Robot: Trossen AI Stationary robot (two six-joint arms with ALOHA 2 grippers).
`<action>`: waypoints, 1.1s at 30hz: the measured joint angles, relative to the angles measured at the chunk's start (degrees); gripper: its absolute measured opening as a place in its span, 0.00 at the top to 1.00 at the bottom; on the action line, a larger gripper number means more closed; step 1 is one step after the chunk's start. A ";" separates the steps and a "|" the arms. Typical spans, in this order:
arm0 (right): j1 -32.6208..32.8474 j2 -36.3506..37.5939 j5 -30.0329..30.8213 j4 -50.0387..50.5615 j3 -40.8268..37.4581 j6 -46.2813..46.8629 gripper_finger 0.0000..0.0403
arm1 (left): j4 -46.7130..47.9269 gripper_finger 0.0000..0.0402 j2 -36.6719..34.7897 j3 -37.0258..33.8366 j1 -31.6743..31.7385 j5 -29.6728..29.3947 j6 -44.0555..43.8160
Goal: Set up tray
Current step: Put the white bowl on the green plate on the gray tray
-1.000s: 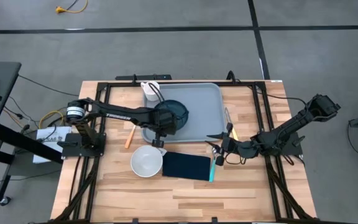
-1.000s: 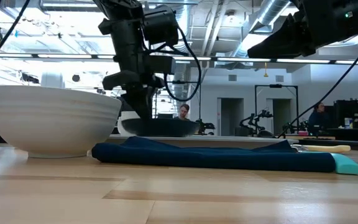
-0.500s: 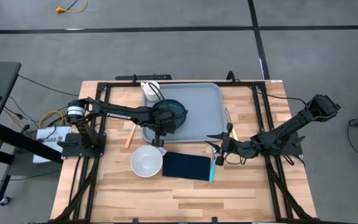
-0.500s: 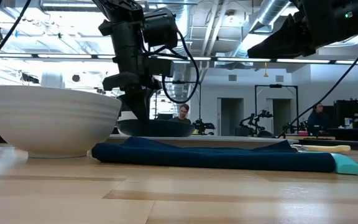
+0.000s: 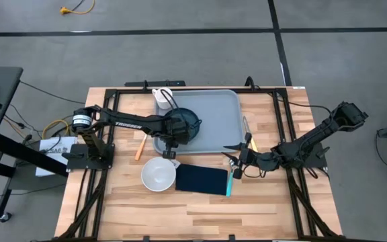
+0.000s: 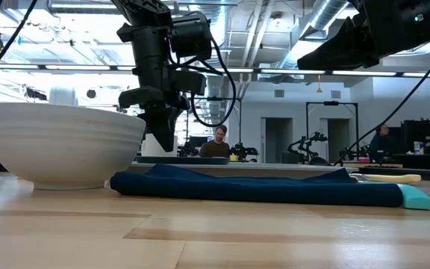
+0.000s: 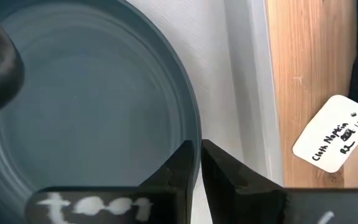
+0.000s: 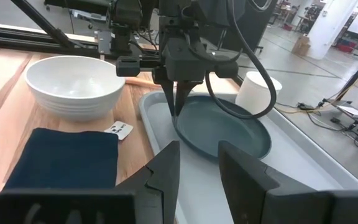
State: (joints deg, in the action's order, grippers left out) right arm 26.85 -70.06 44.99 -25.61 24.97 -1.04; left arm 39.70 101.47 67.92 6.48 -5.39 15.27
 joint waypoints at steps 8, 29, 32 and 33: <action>0.00 0.00 0.00 0.01 0.00 0.02 0.75 | 0.72 0.92 0.00 0.39 -0.02 0.01 -0.77; 0.02 0.00 -0.08 2.02 0.02 1.13 0.75 | 14.84 0.86 -9.00 9.34 -13.01 19.18 -17.88; 0.00 0.00 -0.08 2.01 0.02 1.14 0.75 | 13.68 0.86 -9.77 8.28 -18.91 15.51 -24.16; 0.01 0.00 -0.09 2.01 0.02 1.16 0.75 | 13.56 0.86 -9.77 8.17 -21.10 13.46 -26.16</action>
State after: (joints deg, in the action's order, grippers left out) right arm 26.86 -70.06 44.90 -23.59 24.99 0.12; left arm 53.26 91.70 76.09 -14.62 8.07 -10.89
